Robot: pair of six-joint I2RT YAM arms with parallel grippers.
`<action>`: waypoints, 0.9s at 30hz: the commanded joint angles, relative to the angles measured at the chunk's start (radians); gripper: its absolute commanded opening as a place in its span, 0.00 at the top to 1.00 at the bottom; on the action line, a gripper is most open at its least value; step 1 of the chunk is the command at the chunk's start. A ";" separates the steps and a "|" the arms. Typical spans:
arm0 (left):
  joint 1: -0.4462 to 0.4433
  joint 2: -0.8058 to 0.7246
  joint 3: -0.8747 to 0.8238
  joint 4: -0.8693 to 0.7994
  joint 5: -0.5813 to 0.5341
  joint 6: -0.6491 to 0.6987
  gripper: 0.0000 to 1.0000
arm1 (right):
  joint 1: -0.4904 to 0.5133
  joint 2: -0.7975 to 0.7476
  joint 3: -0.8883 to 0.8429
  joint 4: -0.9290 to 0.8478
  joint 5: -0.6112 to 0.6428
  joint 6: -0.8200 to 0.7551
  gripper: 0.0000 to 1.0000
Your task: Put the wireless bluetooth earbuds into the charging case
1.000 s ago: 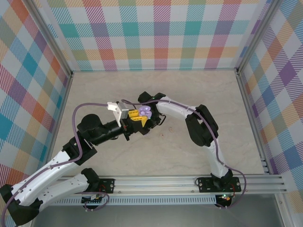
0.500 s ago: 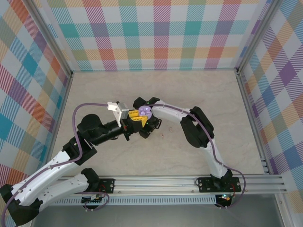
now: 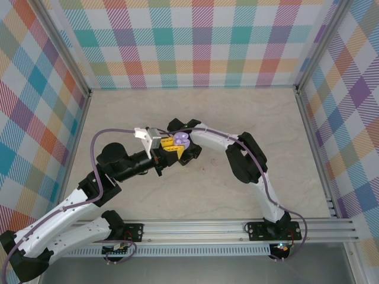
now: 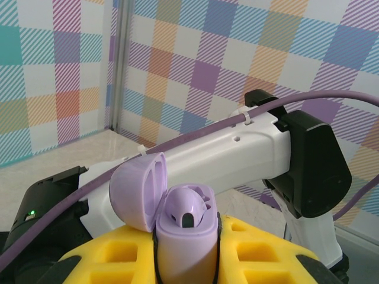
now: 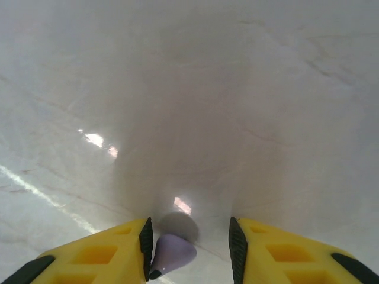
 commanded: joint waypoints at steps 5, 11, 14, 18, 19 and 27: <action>-0.015 -0.009 0.008 0.000 -0.006 -0.004 0.98 | -0.004 0.020 0.039 -0.071 -0.022 0.045 0.59; -0.015 -0.003 0.010 0.002 -0.009 -0.002 0.98 | -0.001 -0.001 0.044 -0.092 -0.054 0.107 0.57; -0.015 0.001 0.012 0.001 -0.008 0.001 0.98 | -0.002 -0.026 0.033 -0.086 -0.062 0.155 0.53; -0.014 0.001 0.012 0.000 -0.009 0.003 0.98 | -0.002 -0.033 0.023 -0.083 -0.072 0.213 0.53; -0.015 0.001 0.011 0.002 -0.009 0.002 0.98 | -0.001 -0.033 0.018 -0.078 -0.075 0.230 0.54; -0.014 -0.001 0.009 0.004 -0.006 0.003 0.98 | -0.001 -0.032 -0.007 -0.068 -0.014 0.359 0.63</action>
